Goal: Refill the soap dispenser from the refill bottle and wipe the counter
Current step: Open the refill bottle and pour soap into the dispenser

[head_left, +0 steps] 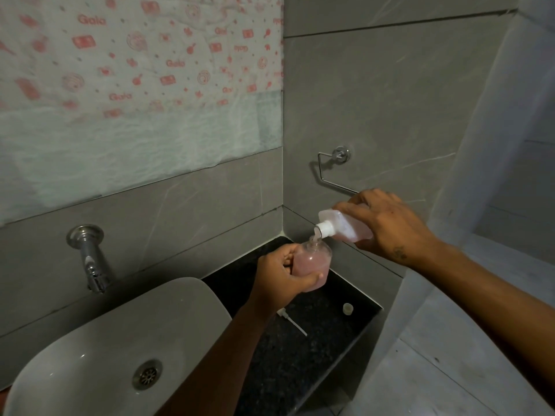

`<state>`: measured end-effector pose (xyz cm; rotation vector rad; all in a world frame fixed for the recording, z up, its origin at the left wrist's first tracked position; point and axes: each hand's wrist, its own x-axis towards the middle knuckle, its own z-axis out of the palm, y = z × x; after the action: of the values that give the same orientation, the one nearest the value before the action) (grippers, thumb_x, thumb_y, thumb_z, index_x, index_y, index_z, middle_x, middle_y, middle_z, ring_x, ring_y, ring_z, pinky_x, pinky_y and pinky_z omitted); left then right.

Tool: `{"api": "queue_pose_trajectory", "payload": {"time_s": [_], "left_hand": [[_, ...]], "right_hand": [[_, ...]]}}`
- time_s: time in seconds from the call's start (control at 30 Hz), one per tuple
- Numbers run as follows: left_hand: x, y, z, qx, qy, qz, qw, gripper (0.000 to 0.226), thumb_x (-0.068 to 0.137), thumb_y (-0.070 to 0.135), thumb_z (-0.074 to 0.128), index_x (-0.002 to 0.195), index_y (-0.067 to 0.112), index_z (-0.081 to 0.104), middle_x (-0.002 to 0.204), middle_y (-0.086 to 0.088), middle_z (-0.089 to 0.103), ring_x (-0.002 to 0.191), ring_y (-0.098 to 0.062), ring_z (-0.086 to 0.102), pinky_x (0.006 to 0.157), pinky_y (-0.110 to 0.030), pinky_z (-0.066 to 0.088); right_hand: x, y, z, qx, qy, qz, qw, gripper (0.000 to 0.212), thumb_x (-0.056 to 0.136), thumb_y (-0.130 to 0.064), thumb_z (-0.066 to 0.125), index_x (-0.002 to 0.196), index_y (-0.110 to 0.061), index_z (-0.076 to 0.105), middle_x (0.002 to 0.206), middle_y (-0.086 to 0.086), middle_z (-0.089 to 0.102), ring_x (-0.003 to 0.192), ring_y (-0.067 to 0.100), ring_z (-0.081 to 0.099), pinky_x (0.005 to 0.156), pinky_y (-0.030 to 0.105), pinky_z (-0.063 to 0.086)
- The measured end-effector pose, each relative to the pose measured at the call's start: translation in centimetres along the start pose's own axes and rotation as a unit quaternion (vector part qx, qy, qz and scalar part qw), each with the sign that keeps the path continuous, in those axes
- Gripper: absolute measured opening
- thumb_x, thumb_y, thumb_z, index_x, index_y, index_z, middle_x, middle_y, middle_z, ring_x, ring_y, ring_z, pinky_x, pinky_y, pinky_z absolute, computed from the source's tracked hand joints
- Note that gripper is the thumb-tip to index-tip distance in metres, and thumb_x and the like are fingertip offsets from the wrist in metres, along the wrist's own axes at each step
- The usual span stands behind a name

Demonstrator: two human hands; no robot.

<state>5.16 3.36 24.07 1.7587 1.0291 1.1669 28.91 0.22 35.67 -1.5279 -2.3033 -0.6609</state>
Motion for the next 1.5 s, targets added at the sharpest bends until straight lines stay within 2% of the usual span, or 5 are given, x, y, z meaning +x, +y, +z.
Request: {"api": "queue_pose_trajectory", "payload": {"time_s": [0.17, 0.8, 1.17, 1.33, 1.5], "left_hand": [[0.1, -0.3, 0.0, 0.006, 0.0, 0.009, 1.0, 0.057, 0.068, 0.016, 0.094, 0.119, 0.018, 0.069, 0.109, 0.007, 0.075, 0.101, -0.008, 0.073, 0.085, -0.036, 0.064], [0.1, -0.7, -0.1, 0.013, -0.009, 0.037, 0.999, 0.052, 0.067, 0.024, 0.093, 0.105, 0.048, 0.066, 0.104, 0.03, 0.073, 0.1, -0.002, 0.073, 0.083, -0.029, 0.064], [0.0, -1.3, 0.2, 0.027, 0.0, 0.041, 0.999, 0.057, 0.067, 0.022, 0.093, 0.117, 0.032, 0.068, 0.105, 0.02, 0.073, 0.101, -0.002, 0.072, 0.084, -0.033, 0.064], [-0.2, -1.2, 0.2, 0.029, -0.002, 0.038, 0.999, 0.055, 0.067, 0.023, 0.093, 0.112, 0.041, 0.065, 0.104, 0.022, 0.073, 0.101, -0.001, 0.072, 0.084, -0.03, 0.064], [-0.4, -1.2, 0.3, 0.033, 0.002, 0.046, 0.998, 0.054, 0.068, 0.023, 0.092, 0.114, 0.036, 0.066, 0.105, 0.017, 0.073, 0.1, -0.002, 0.072, 0.084, -0.032, 0.064]], "right_hand": [[0.1, 0.1, 0.1, 0.006, -0.002, 0.002, 1.0, 0.085, 0.059, -0.03, 0.089, 0.135, -0.029, 0.052, 0.114, 0.007, 0.059, 0.102, 0.028, 0.057, 0.083, 0.043, 0.048], [0.1, 0.3, 0.5, -0.007, 0.003, 0.001, 1.0, 0.09, 0.056, -0.031, 0.091, 0.135, -0.031, 0.049, 0.116, 0.007, 0.058, 0.104, 0.027, 0.056, 0.084, 0.045, 0.049], [-0.1, 0.1, -0.1, -0.004, 0.009, 0.003, 1.0, 0.085, 0.058, -0.028, 0.091, 0.135, -0.026, 0.056, 0.117, 0.011, 0.06, 0.105, 0.03, 0.057, 0.088, 0.046, 0.047], [-0.2, 0.1, -0.3, -0.009, 0.017, -0.001, 1.0, 0.084, 0.056, -0.027, 0.091, 0.133, -0.024, 0.058, 0.115, 0.012, 0.061, 0.103, 0.031, 0.059, 0.086, 0.045, 0.047], [-0.3, 0.1, -0.2, -0.013, 0.023, -0.004, 1.0, 0.084, 0.056, -0.028, 0.092, 0.133, -0.024, 0.058, 0.114, 0.012, 0.061, 0.103, 0.031, 0.059, 0.085, 0.045, 0.047]]}}
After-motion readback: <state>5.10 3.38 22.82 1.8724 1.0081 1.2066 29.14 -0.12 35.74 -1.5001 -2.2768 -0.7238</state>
